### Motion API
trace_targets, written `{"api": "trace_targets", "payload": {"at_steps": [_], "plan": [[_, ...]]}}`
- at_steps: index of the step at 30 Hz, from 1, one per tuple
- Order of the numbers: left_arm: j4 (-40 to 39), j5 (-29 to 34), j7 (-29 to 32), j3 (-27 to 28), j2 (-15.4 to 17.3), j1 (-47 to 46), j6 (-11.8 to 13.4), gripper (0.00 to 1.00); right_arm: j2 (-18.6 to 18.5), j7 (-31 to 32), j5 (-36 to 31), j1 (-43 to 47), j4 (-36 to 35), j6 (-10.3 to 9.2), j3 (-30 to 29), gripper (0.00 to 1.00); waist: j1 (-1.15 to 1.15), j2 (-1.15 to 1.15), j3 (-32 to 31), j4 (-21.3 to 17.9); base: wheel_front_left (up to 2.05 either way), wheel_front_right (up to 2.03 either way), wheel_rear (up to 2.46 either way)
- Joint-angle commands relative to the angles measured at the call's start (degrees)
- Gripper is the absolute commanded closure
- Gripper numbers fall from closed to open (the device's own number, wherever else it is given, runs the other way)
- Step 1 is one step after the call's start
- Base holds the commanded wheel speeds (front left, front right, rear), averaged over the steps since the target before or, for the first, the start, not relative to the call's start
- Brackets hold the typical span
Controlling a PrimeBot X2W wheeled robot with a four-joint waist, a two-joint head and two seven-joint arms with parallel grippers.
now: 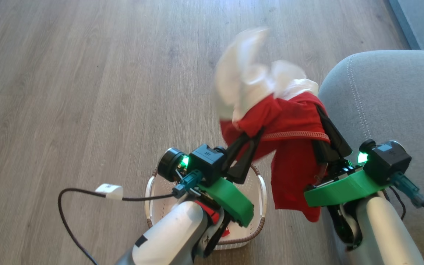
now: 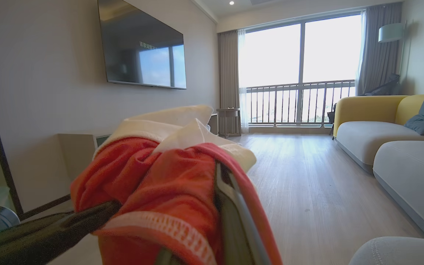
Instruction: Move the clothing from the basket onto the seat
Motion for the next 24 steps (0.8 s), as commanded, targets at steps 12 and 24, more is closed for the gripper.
{"api": "trace_targets", "payload": {"at_steps": [12,24], "plan": [[7.38,-0.5,-0.22,-0.8,1.1,-0.32,-3.42,1.0,0.07,-0.66,0.27,-4.15,-6.25,-0.26,-3.55,1.0,0.0,0.0,0.4,-0.1,0.0,0.0,0.0],[13.9,3.09,-0.22,-2.08,1.1,-0.39,-5.43,0.0,0.07,-0.66,-0.61,-4.71,-6.94,-0.26,-5.55,1.0,0.0,0.0,0.54,-0.1,0.0,0.0,0.0]]}}
